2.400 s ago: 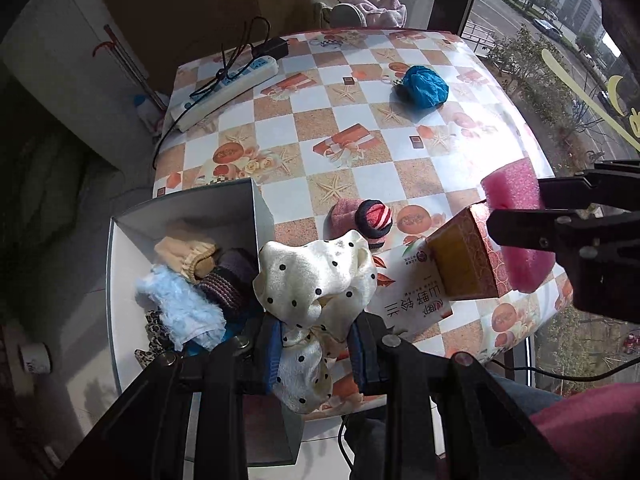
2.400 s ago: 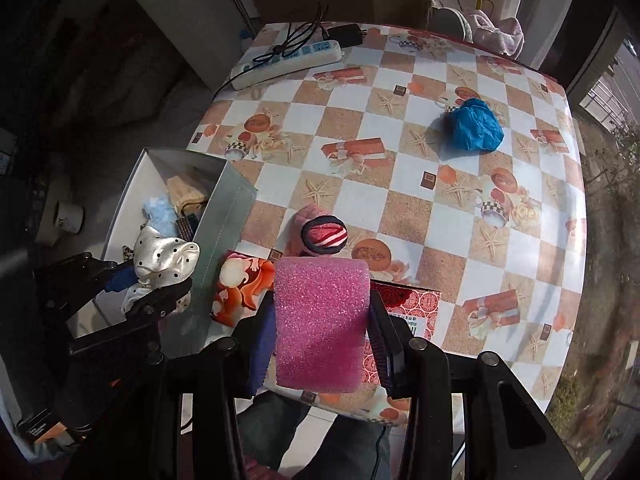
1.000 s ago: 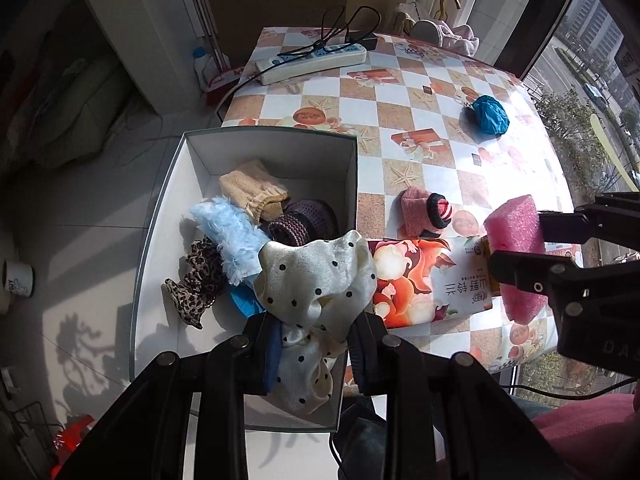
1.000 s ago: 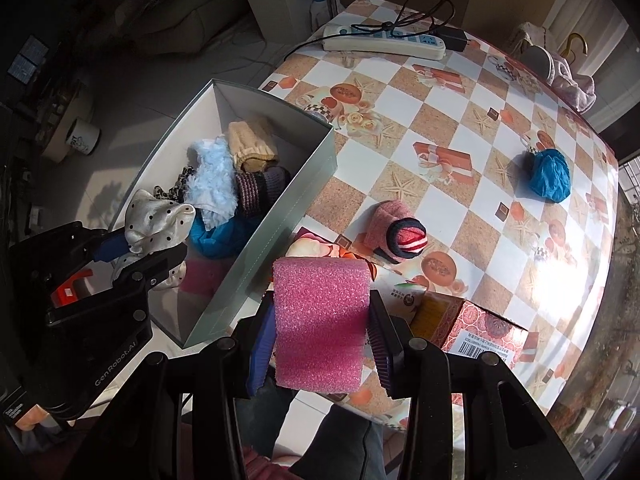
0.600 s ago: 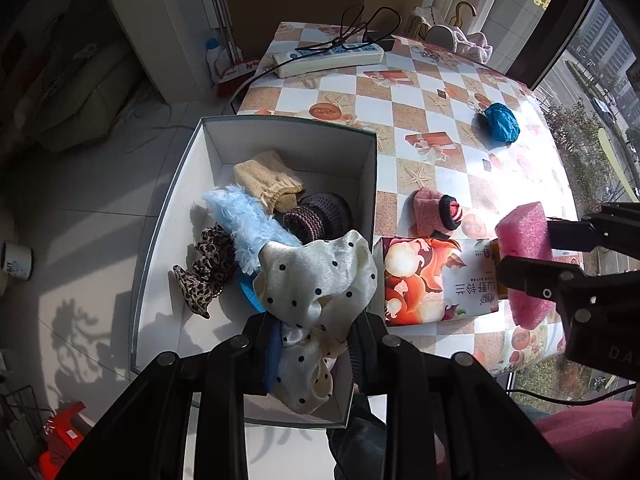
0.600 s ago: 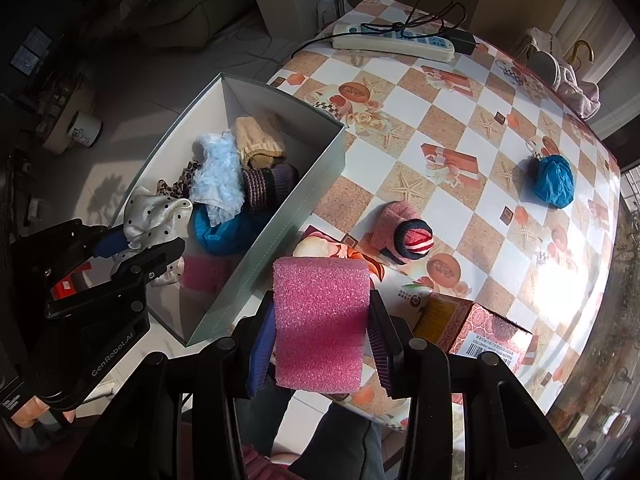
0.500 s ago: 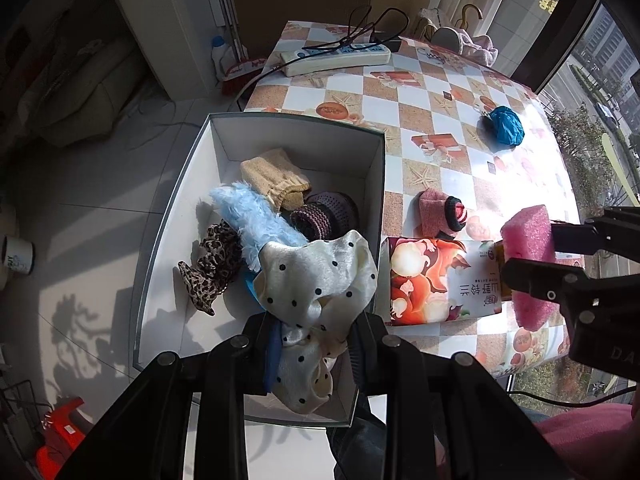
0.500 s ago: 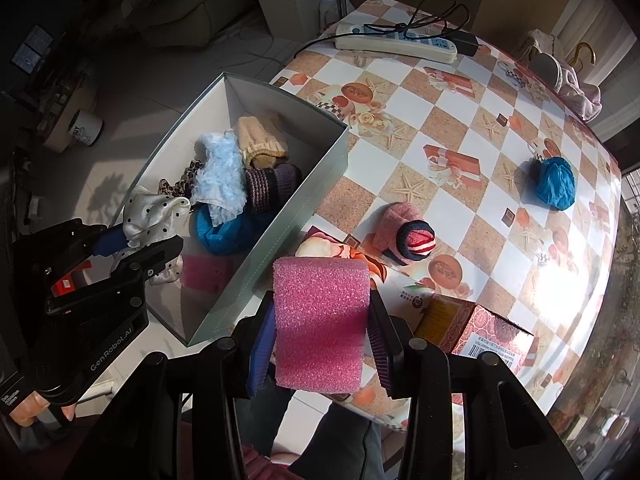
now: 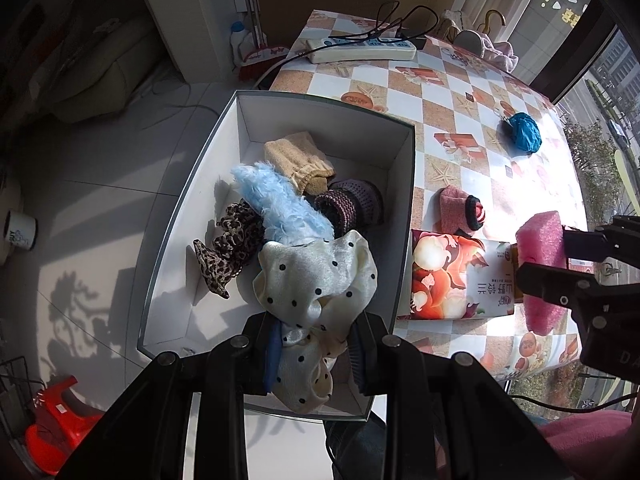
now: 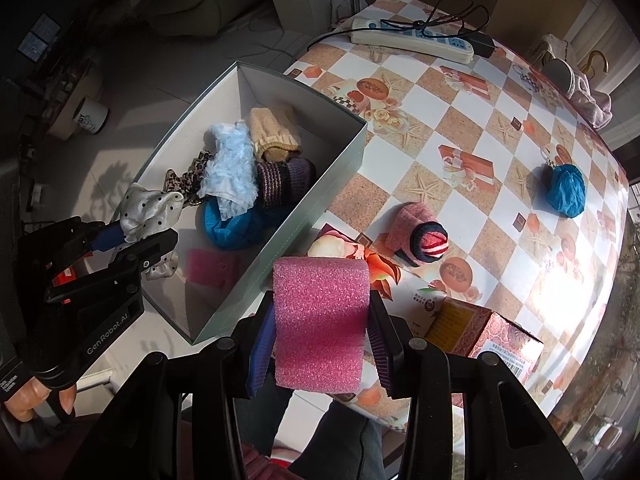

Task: Organize soft objects
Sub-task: 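Carry the polka-dot scrunchie and pink sponge over the white box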

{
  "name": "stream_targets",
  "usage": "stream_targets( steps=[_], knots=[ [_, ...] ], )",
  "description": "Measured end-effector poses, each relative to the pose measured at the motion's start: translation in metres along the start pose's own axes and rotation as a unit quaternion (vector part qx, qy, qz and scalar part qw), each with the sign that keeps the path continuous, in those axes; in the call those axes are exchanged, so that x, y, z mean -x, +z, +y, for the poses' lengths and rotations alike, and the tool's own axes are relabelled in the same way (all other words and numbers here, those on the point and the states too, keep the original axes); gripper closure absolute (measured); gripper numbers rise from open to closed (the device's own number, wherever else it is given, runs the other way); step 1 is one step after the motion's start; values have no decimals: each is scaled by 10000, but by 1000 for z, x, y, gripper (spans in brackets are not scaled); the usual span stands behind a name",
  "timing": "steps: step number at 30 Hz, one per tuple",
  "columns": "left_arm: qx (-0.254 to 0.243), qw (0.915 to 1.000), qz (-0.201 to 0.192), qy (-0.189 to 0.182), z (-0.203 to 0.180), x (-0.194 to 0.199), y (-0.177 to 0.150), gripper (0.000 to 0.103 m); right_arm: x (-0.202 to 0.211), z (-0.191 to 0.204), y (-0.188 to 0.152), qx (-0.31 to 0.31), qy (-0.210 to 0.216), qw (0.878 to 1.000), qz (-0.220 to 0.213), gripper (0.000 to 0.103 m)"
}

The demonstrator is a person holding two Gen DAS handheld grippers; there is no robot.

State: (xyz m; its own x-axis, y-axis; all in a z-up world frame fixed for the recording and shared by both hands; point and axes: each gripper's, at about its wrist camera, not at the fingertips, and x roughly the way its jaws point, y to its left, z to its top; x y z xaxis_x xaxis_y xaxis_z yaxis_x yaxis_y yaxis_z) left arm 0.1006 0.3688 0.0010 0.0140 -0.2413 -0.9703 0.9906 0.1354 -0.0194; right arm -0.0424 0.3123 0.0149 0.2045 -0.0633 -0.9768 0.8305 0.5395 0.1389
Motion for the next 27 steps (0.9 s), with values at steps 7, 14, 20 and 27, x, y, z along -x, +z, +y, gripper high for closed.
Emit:
stream_targets(
  steps=[7, 14, 20, 27],
  knots=[
    [53, 10000, 42, 4, 4, -2, -1, 72, -3, 4, 2, 51, 3, 10000, 47, 59],
    [88, 9999, 74, 39, 10, -4, -1, 72, -5, 7, 5, 103, 15, 9999, 83, 59],
    [267, 9992, 134, 284, 36, -8, -4, 72, -5, 12, 13, 147, 70, 9999, 50, 59],
    [518, 9976, 275, 371, 56, -12, -11, 72, -10, 27, 27, 264, 256, 9993, 52, 59]
  ],
)
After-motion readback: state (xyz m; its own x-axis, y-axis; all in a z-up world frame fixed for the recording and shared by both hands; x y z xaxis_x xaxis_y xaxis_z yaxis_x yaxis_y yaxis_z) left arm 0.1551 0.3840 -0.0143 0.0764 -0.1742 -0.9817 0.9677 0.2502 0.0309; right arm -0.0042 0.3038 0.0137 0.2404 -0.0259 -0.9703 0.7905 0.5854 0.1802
